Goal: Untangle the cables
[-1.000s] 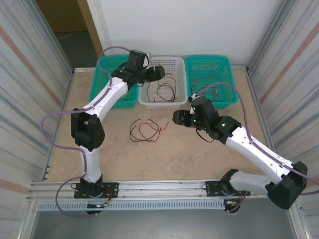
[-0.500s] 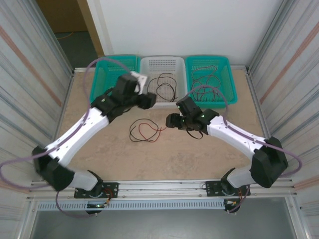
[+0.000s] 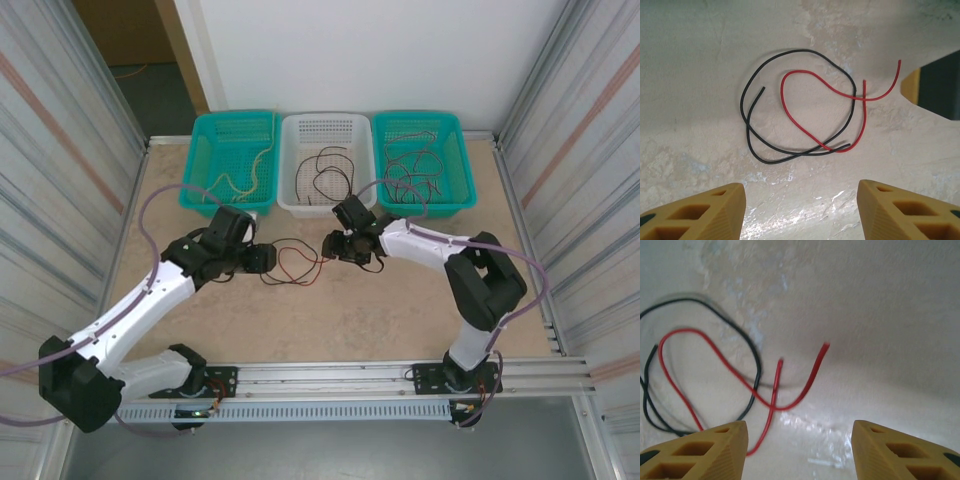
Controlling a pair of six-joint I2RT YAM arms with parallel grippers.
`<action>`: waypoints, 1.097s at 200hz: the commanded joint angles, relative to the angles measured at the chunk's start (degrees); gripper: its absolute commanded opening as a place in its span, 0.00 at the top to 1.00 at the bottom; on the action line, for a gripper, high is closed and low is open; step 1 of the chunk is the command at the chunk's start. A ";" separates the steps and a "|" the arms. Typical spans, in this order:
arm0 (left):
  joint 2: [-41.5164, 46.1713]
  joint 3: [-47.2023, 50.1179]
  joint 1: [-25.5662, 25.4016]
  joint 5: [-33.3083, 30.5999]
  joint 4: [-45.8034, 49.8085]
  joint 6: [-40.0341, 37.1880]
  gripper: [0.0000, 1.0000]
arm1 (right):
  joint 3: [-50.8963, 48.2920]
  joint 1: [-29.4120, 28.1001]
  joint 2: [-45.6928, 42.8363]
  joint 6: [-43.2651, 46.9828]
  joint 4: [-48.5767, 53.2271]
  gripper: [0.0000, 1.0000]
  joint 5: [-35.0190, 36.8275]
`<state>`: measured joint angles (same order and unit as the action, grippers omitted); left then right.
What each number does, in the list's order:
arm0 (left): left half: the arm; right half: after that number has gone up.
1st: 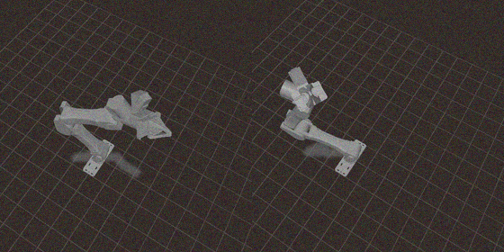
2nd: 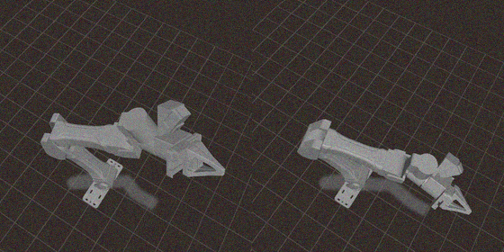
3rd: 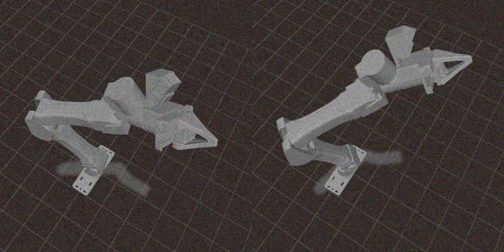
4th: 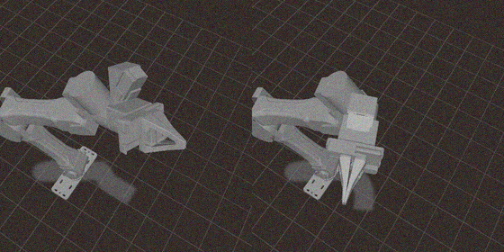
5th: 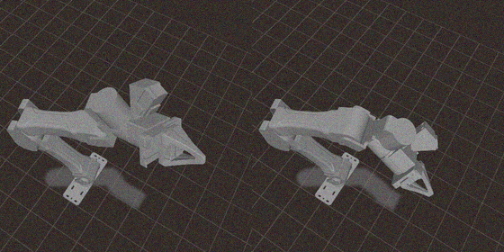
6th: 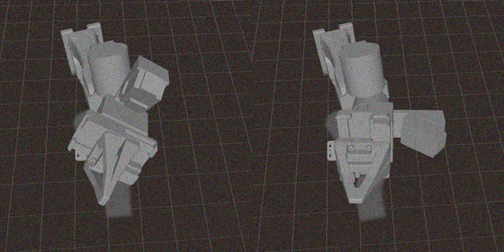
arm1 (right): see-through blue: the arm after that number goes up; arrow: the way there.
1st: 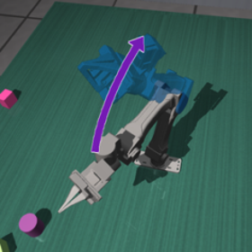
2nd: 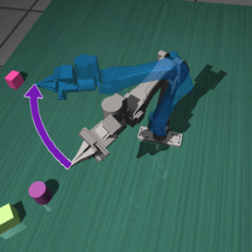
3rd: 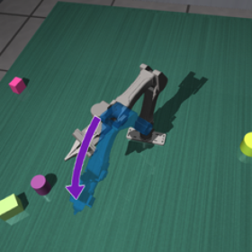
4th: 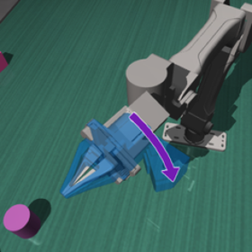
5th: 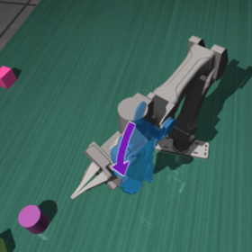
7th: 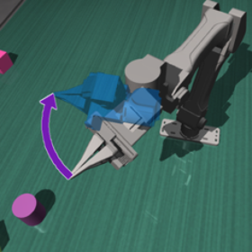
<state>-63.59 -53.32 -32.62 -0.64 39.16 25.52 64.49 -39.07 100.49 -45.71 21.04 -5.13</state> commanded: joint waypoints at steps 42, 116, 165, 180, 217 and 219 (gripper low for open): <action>0.53 -1.44 -0.33 0.88 -0.75 0.88 0.39 | 3.94 1.90 6.82 -2.88 -3.22 0.51 -3.05; 1.07 -1.17 -0.34 2.63 -3.21 -0.44 0.38 | 4.04 2.09 3.95 0.22 -2.83 1.00 -3.22; 0.77 -3.53 -2.16 6.68 -8.87 -6.38 0.30 | 4.17 0.26 -11.29 9.67 5.54 1.00 3.65; -0.27 -5.25 -3.98 7.57 -10.46 -9.79 0.29 | 5.38 -0.68 -16.46 12.88 8.11 1.00 5.22; -3.67 -8.20 -7.45 5.35 -13.91 -11.63 0.24 | 9.71 -1.89 -25.64 16.60 12.54 1.00 8.73; -3.76 -8.12 -7.46 4.94 -14.21 -11.10 0.24 | 10.00 -1.89 -26.01 16.62 12.67 1.00 8.90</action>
<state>-65.73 -59.42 -39.09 5.34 29.02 16.29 71.31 -40.62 79.09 -33.78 28.12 -0.38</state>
